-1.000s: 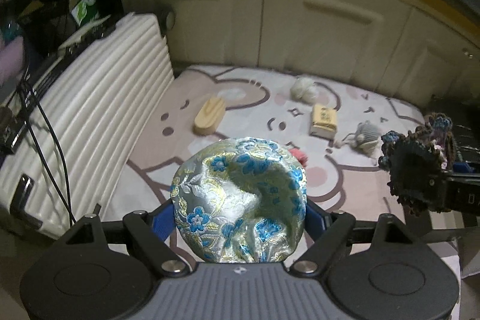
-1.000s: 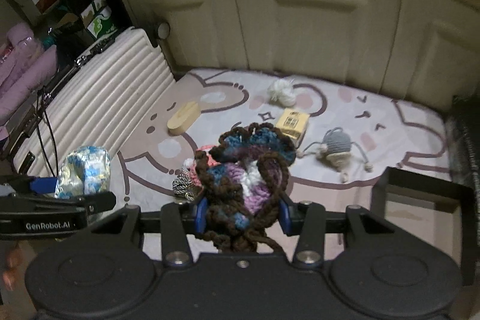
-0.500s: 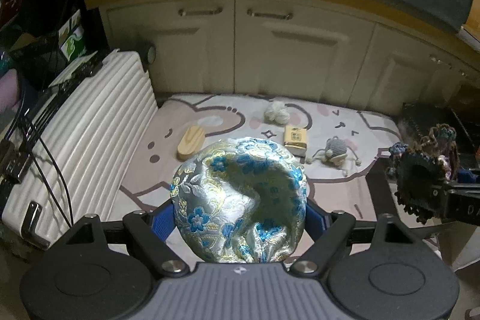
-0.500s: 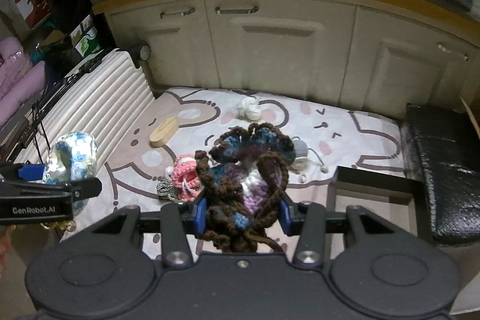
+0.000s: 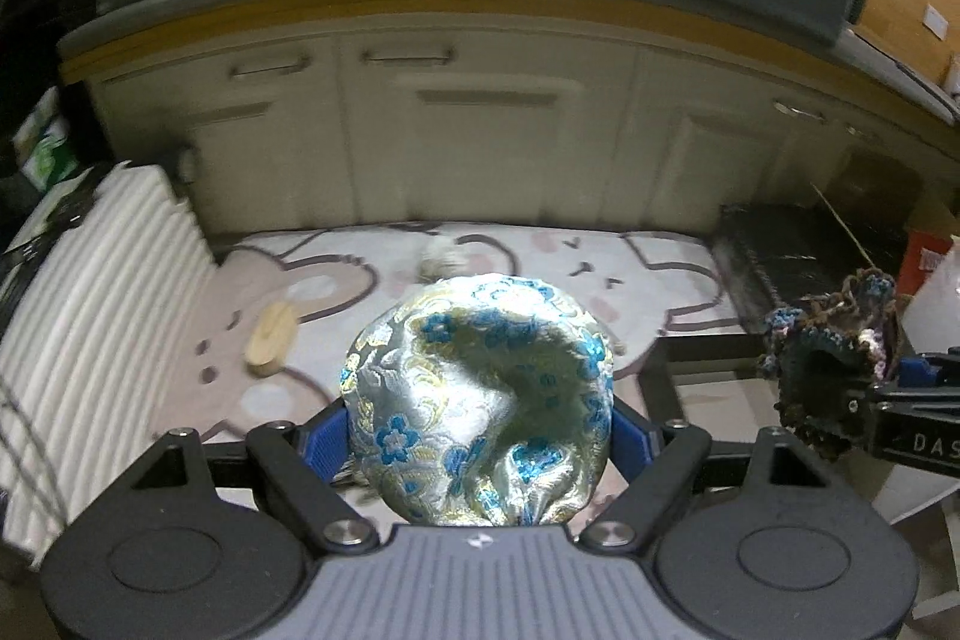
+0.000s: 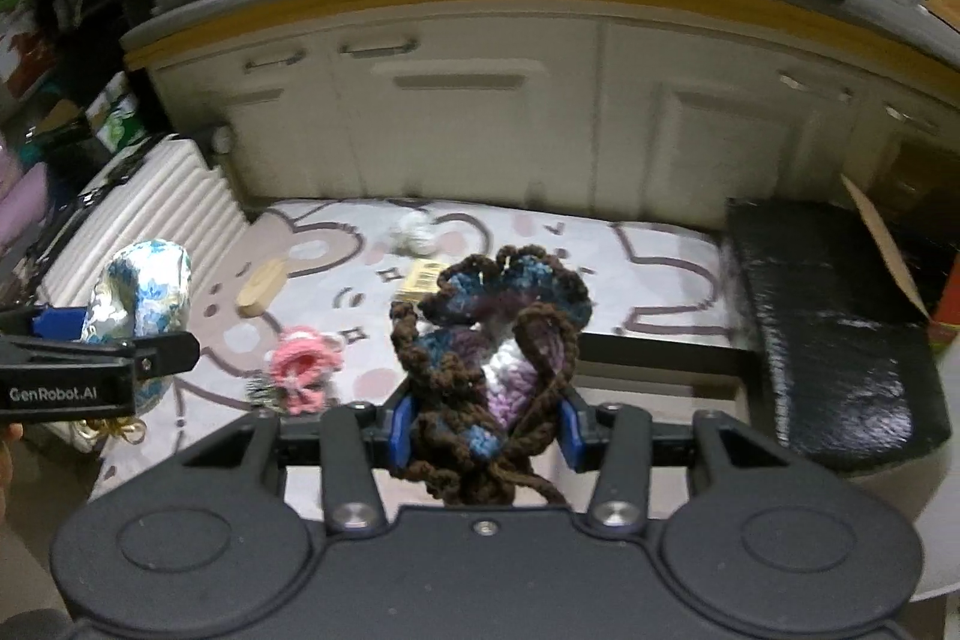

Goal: Organize objects
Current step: 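Carry the floral pouch with the left tool while the right tool carries the crochet pouch to the black box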

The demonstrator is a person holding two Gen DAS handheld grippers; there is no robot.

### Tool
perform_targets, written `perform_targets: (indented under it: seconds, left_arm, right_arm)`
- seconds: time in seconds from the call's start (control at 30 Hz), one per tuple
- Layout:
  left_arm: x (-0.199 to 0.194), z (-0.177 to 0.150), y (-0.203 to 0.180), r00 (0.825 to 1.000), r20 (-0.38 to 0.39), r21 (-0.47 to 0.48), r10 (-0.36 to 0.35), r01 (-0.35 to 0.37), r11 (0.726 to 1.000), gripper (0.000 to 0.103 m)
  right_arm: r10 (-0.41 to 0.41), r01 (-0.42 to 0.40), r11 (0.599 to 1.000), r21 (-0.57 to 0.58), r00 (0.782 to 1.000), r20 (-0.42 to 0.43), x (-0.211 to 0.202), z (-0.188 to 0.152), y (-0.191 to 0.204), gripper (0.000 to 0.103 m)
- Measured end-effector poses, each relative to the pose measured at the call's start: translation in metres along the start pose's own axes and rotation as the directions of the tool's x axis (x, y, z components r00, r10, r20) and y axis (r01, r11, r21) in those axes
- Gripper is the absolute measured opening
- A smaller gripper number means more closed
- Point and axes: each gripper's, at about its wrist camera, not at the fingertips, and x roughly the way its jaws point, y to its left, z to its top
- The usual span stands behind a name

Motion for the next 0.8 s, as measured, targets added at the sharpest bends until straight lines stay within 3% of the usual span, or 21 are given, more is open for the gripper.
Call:
perform_targets:
  seconds: [0.43, 0.8]
  left_arm:
    - [0.059, 0.032, -0.090, 0.993, -0.051, 0.100, -0.109, 0.113, 0.988, 0.084]
    - [0.105, 0.041, -0.143, 0.975, -0.123, 0.103, -0.186, 0.199, 0.974, 0.084]
  right_arm:
    - [-0.090, 0.095, 0.989, 0.110, 0.995, -0.048, 0.021, 0.001, -0.096, 0.047]
    - [-0.121, 0.141, 0.973, 0.183, 0.986, -0.113, 0.049, -0.008, -0.153, 0.047]
